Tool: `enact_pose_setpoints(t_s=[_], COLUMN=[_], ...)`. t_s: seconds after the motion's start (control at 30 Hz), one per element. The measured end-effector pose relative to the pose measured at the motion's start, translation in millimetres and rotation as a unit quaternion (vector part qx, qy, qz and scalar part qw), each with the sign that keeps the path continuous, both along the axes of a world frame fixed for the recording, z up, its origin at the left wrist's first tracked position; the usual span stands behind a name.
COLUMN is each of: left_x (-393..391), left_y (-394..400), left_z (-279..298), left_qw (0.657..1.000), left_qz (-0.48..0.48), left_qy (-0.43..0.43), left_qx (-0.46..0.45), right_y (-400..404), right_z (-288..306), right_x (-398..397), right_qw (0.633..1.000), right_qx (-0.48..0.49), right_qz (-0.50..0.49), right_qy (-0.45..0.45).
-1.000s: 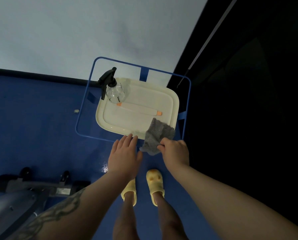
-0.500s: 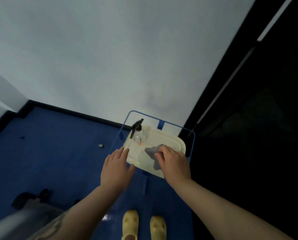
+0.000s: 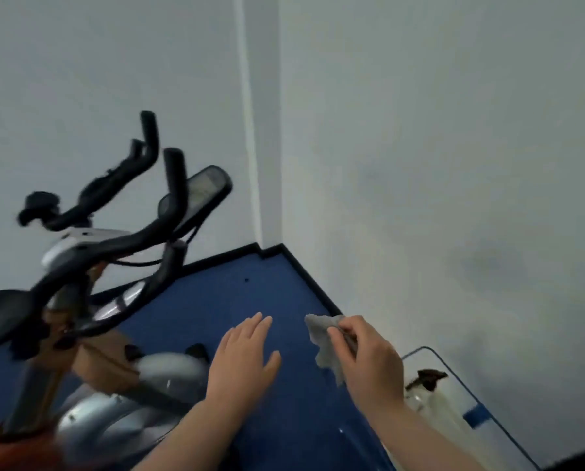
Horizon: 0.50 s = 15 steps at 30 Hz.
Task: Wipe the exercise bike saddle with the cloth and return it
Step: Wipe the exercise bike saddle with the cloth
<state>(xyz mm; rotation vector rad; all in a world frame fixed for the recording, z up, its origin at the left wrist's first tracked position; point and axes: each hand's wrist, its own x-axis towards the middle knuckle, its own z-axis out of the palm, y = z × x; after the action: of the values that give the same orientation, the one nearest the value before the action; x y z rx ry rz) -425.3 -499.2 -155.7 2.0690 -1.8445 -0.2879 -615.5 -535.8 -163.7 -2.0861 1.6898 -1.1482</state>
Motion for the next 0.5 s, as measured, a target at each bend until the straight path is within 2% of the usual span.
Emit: enact_pose_setpoints(t_s=[0.3,0.5], left_x=[127.9,194.9], left_y=[132.4,223.0], left_z=[16.5,34.7], left_qw=[0.972,0.942], left_qz=[0.234,0.334], left_qy=[0.007,0.010], left_qx=[-0.011,-0.029], right_y=[45.7,101.8], right_z=[14.6,26.3], right_x=[159.9,251.5], right_qw=[0.973,0.941], right_qx=[0.014,0.008], right_qz=[0.230,0.337], right_qy=[-0.016,0.003])
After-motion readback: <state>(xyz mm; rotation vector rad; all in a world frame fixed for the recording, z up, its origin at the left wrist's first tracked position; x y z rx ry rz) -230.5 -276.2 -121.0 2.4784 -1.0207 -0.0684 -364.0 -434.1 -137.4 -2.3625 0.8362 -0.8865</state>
